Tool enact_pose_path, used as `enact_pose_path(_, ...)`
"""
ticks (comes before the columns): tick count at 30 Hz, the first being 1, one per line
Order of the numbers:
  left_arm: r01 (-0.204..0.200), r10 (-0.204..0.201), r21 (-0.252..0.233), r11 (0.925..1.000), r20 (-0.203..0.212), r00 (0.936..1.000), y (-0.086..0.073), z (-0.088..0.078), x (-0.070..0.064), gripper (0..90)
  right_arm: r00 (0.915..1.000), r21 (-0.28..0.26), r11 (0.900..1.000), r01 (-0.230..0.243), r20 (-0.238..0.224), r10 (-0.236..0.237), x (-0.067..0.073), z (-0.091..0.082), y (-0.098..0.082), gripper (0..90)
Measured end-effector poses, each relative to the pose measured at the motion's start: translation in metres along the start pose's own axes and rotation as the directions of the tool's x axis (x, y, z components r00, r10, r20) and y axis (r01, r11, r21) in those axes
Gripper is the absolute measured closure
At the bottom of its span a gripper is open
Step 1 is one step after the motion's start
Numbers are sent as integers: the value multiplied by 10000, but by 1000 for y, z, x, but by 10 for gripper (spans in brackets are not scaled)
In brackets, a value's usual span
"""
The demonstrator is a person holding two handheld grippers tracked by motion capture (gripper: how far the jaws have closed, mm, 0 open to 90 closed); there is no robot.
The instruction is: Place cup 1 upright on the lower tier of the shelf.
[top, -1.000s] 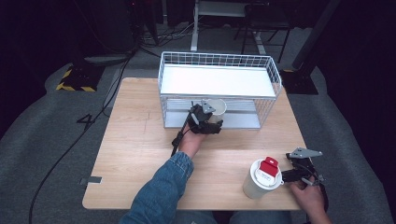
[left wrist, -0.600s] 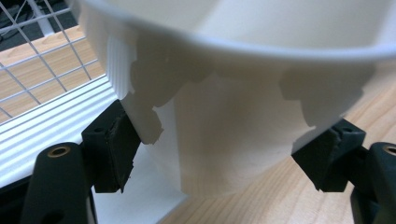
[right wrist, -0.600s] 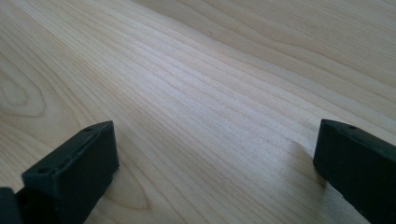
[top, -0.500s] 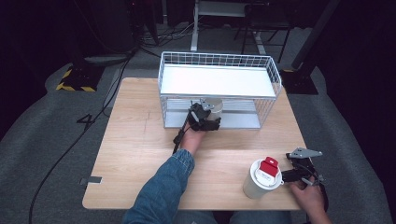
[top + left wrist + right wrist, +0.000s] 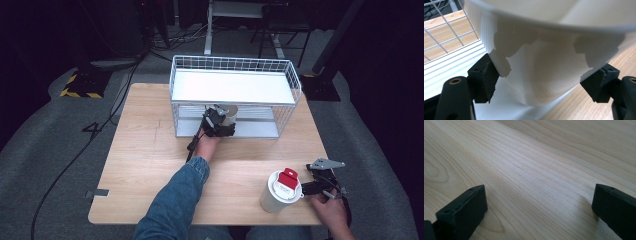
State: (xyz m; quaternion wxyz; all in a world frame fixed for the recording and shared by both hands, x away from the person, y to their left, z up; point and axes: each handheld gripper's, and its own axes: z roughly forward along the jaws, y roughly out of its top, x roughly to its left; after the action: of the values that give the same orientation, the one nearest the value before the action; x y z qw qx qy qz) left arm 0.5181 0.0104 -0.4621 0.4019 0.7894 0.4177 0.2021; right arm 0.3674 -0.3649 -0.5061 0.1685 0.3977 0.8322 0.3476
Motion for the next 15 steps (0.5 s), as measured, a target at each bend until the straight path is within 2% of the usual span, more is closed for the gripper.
enact_pose_path(2,58,-58,61,10000,64,10000,0,3,1,236,10000,2,10000,2,1,-2,0,0,0,0)
enact_pose_path(6,205,-203,182,9996,-78,9998,-1,8,2,236,10000,1,10000,0,2,0,0,0,0,0)
enact_pose_path(15,493,-499,264,9984,234,9985,-2,14,6,235,10000,-2,10000,1,3,-1,0,0,0,0)
